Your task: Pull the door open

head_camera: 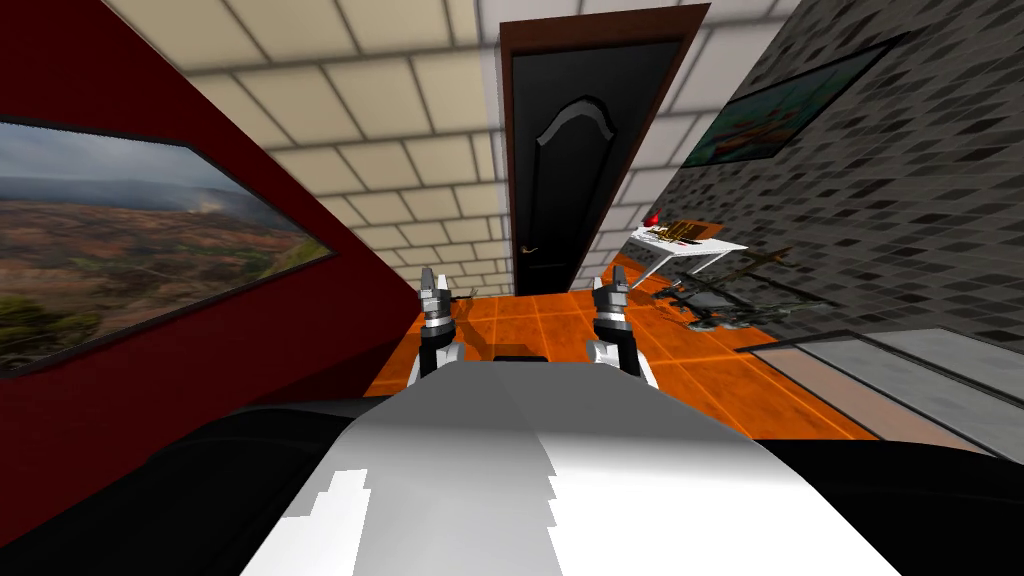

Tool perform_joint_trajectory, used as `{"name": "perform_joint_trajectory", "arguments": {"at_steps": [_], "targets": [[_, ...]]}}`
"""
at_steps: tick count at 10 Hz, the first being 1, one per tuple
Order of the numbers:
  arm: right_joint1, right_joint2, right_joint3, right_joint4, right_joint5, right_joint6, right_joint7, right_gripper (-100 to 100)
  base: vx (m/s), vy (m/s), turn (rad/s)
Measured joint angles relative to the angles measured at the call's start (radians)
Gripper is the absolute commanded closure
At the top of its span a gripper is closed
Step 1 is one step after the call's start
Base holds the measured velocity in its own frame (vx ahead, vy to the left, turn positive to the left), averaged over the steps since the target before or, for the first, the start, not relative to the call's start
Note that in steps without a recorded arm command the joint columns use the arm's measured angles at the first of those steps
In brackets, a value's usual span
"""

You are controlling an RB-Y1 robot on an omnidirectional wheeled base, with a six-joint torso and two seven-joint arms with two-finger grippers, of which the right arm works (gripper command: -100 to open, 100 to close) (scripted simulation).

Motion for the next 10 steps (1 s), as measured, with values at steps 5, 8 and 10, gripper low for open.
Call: {"name": "perform_joint_trajectory", "arguments": {"at_steps": [5,8,10], "targets": [[-0.036,-0.019,-0.013,0.093,0.019,-0.021,-0.019,-100,0.094,0.021,0.026],[-0.057,-0.030,-0.021,0.153,0.031,-0.036,-0.032,-100,0.099,0.033,0.028],[-0.069,-0.038,-0.027,0.191,0.039,-0.044,-0.041,-100,0.101,0.019,0.032]]}}
